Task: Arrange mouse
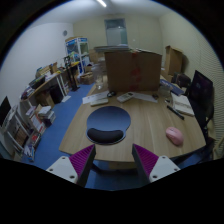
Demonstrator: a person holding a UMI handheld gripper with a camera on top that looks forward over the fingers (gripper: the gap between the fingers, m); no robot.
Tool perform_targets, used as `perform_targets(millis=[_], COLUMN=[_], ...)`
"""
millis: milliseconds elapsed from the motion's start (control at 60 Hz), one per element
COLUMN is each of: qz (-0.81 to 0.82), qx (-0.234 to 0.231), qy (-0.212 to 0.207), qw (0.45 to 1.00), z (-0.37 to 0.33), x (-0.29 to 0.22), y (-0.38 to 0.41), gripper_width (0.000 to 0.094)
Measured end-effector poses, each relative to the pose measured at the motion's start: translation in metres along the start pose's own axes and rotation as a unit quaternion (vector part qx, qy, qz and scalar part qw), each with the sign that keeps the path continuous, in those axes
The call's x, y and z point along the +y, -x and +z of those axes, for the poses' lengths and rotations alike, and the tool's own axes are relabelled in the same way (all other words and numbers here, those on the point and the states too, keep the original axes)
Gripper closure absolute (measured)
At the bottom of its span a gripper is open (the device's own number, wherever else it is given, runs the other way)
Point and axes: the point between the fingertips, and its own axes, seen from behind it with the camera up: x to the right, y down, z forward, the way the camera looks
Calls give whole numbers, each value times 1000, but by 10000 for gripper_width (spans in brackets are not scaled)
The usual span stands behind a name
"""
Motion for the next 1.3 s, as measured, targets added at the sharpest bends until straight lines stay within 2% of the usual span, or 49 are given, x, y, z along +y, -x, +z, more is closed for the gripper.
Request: perform_targets(millis=[217, 350, 483, 617, 783, 817, 917, 1050, 1100, 1150, 1217, 1300], qz=[24, 29, 28, 10, -5, -4, -14, 3, 16, 28, 38, 67], qx=[23, 49, 51, 70, 60, 53, 45, 63, 82, 107, 126, 140], qy=[-2, 0, -32, -28, -26, -45, -53, -68, -76, -87, -89, -65], qw=[999, 998, 998, 997, 998, 998, 997, 996, 994, 990, 987, 986], z=[-1, 4, 27, 62, 108, 114, 132, 150, 157, 159, 161, 161], x=[12, 26, 28, 46, 53, 43, 29, 8, 2, -2, -2, 0], y=[-72, -147, -210, -269, -303, -302, -306, -312, -318, -325, -328, -329], gripper_width=[190, 190, 193, 191, 167, 182, 173, 178, 194, 421, 455, 490])
